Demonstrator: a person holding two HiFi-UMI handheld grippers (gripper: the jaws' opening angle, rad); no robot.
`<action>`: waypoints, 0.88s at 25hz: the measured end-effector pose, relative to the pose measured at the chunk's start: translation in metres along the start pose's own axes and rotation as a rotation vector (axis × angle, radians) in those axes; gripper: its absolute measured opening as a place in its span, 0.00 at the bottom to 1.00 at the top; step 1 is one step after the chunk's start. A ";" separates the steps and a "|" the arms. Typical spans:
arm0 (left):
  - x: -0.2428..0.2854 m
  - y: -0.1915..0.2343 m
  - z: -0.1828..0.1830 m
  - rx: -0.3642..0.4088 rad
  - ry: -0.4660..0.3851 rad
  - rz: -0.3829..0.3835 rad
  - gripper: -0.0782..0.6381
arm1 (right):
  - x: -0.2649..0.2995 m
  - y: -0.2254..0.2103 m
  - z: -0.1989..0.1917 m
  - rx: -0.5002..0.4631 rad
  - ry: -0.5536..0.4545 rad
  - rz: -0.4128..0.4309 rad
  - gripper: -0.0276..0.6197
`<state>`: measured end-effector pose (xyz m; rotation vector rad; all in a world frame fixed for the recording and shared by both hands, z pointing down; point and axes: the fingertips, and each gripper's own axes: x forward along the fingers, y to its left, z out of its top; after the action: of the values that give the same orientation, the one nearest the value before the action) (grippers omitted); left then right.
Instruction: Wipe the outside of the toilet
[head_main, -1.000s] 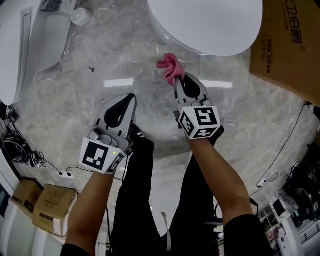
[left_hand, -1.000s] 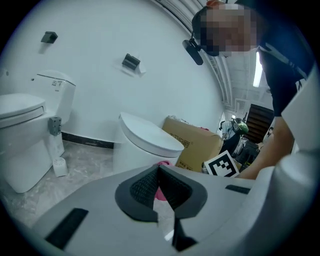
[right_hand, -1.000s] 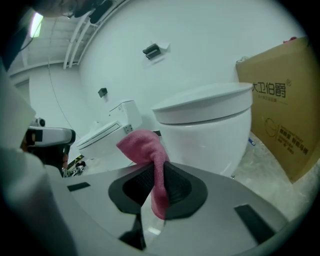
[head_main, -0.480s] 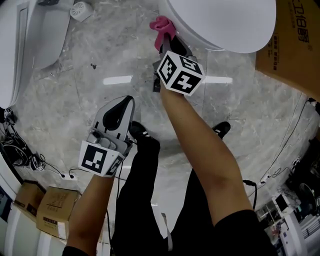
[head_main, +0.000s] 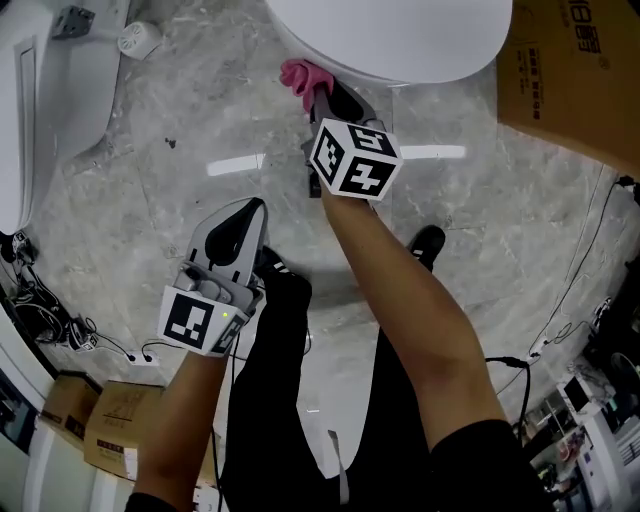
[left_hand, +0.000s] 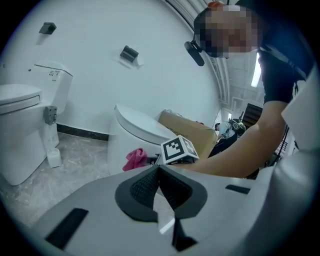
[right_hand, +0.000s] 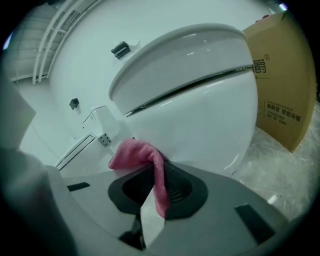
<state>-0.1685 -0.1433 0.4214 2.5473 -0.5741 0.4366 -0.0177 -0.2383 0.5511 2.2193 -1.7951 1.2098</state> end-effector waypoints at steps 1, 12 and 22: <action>0.006 -0.006 -0.001 0.005 0.005 -0.002 0.13 | -0.006 -0.007 -0.001 -0.015 0.007 0.013 0.15; 0.082 -0.094 0.002 0.030 0.036 -0.033 0.13 | -0.050 -0.114 0.020 -0.073 0.060 0.083 0.16; 0.152 -0.130 0.013 0.032 -0.005 0.038 0.13 | -0.007 -0.219 0.099 -0.227 0.105 0.158 0.15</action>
<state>0.0262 -0.0949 0.4217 2.5727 -0.6236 0.4561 0.2201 -0.2080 0.5702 1.8893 -1.9851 1.0620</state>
